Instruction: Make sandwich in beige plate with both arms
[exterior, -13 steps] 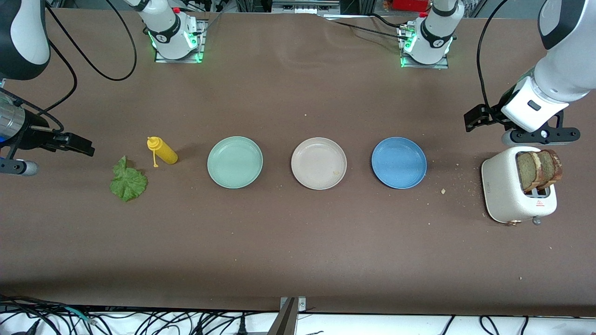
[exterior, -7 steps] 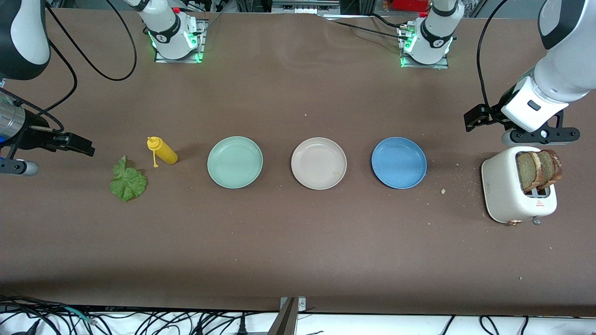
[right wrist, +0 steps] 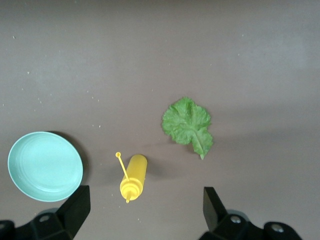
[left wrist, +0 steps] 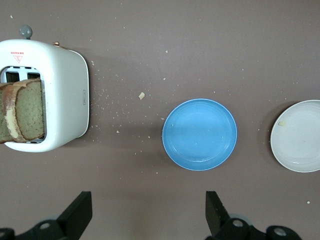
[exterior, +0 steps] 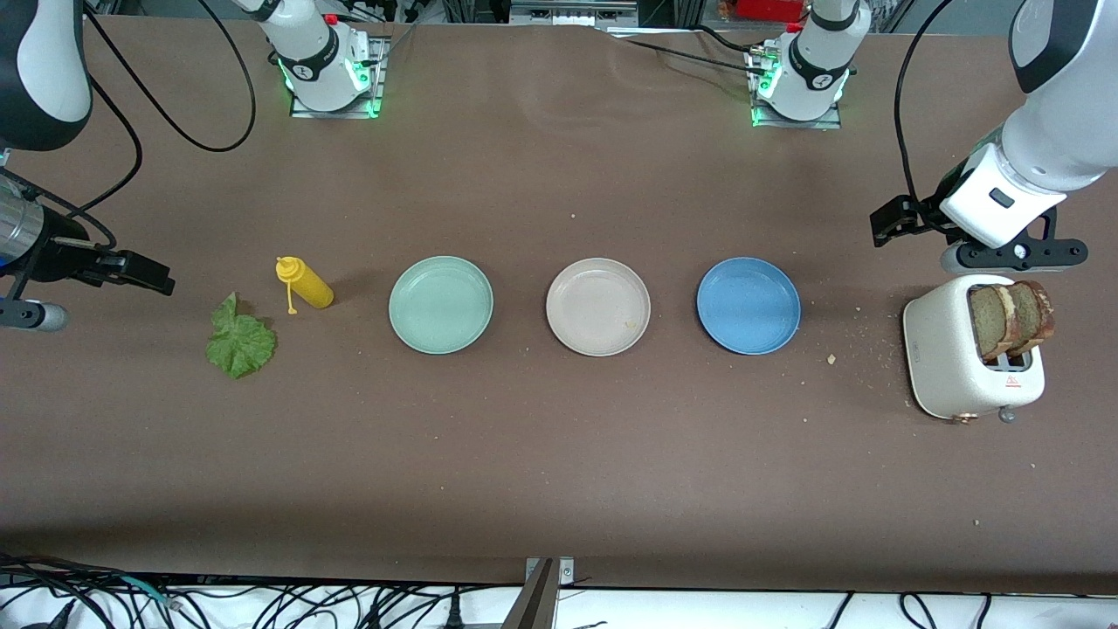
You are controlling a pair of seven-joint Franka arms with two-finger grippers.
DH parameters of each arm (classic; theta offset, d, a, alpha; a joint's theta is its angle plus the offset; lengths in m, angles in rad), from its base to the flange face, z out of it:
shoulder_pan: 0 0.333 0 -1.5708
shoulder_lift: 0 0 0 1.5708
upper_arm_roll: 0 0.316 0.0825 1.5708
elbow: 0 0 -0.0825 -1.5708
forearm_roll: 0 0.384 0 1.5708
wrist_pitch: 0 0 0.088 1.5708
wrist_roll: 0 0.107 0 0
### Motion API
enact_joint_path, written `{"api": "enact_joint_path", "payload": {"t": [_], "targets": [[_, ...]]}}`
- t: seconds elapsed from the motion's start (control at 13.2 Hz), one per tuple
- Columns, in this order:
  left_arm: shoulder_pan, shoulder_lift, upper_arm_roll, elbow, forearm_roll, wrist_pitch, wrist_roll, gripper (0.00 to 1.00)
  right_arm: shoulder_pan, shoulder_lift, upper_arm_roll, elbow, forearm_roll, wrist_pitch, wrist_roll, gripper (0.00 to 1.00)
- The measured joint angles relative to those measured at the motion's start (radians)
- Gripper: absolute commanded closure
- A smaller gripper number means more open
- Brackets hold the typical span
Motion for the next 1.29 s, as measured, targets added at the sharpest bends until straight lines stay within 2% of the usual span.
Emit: {"api": "enact_joint_path", "payload": {"t": [1.29], "targets": [[0.0,0.0,-0.001,0.0,0.0,-0.021,0.0,0.0,-0.005,0.0,-0.023,0.023,0.0,0.037,0.003,0.0]]}}
